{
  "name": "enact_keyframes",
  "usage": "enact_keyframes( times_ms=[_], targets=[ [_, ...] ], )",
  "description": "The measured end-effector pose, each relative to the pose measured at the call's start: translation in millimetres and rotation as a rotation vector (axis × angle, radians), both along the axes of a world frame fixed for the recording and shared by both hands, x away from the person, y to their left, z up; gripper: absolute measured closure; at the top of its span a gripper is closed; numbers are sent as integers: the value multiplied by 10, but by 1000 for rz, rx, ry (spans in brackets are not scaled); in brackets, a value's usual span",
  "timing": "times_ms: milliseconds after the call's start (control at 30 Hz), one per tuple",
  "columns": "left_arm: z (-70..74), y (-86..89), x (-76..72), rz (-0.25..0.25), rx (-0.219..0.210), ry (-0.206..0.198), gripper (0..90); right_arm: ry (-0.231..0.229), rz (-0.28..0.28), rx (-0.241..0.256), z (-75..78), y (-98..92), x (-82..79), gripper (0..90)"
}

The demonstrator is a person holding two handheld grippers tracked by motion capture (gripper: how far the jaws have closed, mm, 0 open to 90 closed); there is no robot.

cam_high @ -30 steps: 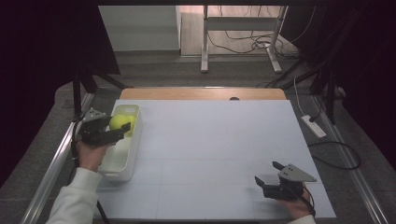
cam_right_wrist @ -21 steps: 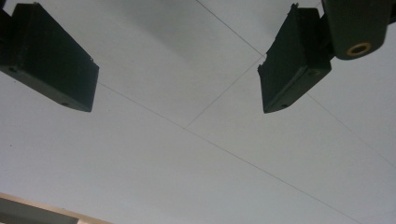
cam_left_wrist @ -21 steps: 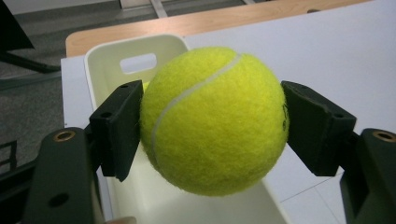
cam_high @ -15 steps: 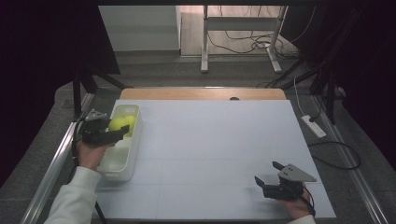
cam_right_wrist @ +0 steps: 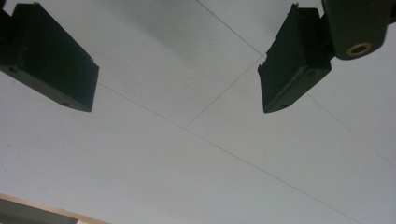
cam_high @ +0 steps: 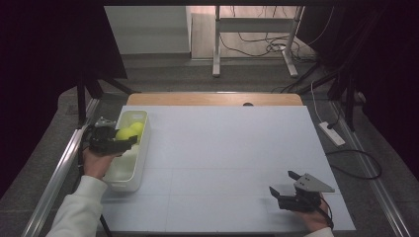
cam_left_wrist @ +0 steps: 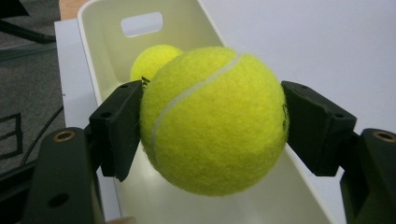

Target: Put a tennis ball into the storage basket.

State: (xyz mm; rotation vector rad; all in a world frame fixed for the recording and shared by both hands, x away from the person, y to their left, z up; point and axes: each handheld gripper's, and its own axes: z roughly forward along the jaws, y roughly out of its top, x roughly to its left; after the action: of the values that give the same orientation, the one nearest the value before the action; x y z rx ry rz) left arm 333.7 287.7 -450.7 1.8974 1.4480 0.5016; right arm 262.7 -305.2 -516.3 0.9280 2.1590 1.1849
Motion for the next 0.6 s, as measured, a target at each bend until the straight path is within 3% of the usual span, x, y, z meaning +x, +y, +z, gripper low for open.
enact_keyframes(
  times_ms=[267,600],
  targets=[
    [-43,16,24,-1,3,38,260,0,1,0,0,1,1,114],
    [-41,-3,30,-11,17,49,259,0,0,1,1,-1,2,114]
  ],
)
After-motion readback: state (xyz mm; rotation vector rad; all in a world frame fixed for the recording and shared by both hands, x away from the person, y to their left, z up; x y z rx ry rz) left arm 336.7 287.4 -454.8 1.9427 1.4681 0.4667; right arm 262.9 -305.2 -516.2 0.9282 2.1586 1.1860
